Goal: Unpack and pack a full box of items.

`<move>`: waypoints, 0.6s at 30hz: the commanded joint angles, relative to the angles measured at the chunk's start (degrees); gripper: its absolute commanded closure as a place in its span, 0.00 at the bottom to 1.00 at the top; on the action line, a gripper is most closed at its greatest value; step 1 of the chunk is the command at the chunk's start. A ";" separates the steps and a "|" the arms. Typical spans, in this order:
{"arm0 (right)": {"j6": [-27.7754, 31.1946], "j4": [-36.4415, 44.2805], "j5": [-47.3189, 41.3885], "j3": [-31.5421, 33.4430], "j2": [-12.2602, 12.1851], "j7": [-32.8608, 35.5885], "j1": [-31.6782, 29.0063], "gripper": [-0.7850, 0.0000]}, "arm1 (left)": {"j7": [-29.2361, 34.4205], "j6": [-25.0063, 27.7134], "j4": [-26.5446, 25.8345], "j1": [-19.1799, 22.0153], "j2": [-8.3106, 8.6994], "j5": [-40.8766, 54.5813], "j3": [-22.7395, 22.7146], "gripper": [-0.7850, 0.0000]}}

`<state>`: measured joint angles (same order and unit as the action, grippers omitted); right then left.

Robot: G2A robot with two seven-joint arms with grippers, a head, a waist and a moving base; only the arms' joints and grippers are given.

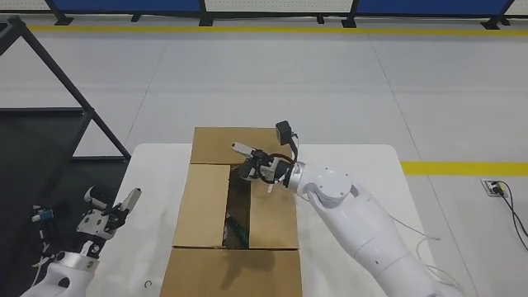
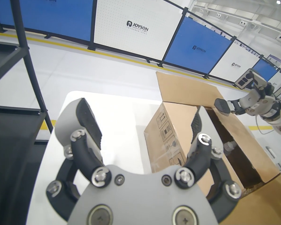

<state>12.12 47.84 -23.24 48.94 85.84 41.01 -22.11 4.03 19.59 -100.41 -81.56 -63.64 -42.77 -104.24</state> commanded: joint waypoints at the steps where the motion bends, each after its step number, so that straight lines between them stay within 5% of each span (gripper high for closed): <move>1: -0.48 1.04 0.17 0.42 -0.23 0.02 -0.38 0.00 | 0.16 0.24 -0.09 -0.12 0.04 -0.11 -0.21 0.00; 18: -4.40 5.92 6.04 -1.74 -0.49 5.79 -1.64 0.00 | 0.68 -0.79 0.89 -0.32 -0.04 -1.09 0.80 0.00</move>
<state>8.75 53.31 -18.36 47.52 85.37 46.21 -23.83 4.57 18.80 -99.77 -81.91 -63.70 -43.83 -103.42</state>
